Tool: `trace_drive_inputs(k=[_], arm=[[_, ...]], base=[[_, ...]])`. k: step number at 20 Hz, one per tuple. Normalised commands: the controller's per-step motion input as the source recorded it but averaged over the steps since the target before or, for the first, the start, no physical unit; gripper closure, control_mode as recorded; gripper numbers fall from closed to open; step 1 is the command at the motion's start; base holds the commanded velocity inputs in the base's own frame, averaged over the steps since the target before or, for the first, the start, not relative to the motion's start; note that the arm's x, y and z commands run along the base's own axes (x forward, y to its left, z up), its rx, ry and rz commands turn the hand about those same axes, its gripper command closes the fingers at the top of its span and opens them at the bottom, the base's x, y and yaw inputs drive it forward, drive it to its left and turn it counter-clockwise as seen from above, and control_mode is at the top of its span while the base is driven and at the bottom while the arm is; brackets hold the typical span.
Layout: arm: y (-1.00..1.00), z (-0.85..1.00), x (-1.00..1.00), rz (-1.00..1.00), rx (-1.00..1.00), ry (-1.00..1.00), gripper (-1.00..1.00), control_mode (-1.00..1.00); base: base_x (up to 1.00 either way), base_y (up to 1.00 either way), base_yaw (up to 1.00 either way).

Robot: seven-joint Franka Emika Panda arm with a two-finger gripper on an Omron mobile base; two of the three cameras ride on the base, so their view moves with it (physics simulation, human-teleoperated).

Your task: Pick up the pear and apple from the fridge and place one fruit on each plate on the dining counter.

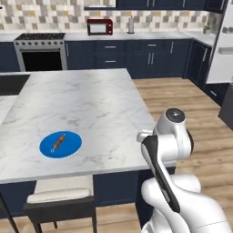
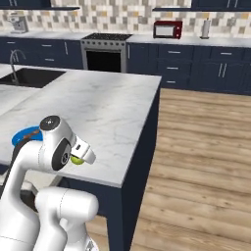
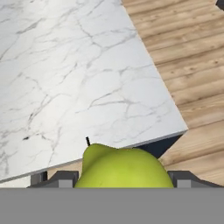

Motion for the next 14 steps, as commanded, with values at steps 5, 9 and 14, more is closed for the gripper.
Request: trace_drive_inputs(k=[5, 9, 14], arm=[[0.00, 0.00, 0.00, 0.00, 0.00, 0.00, 1.00, 1.00], [0.00, 0.00, 0.00, 0.00, 0.00, 0.00, 1.00, 1.00], [0.00, 0.00, 0.00, 0.00, 0.00, 0.00, 1.00, 1.00]], base=[[0.34, 0.40, -0.14], [0.35, 0.33, -0.06], [0.08, 0.46, -0.02]])
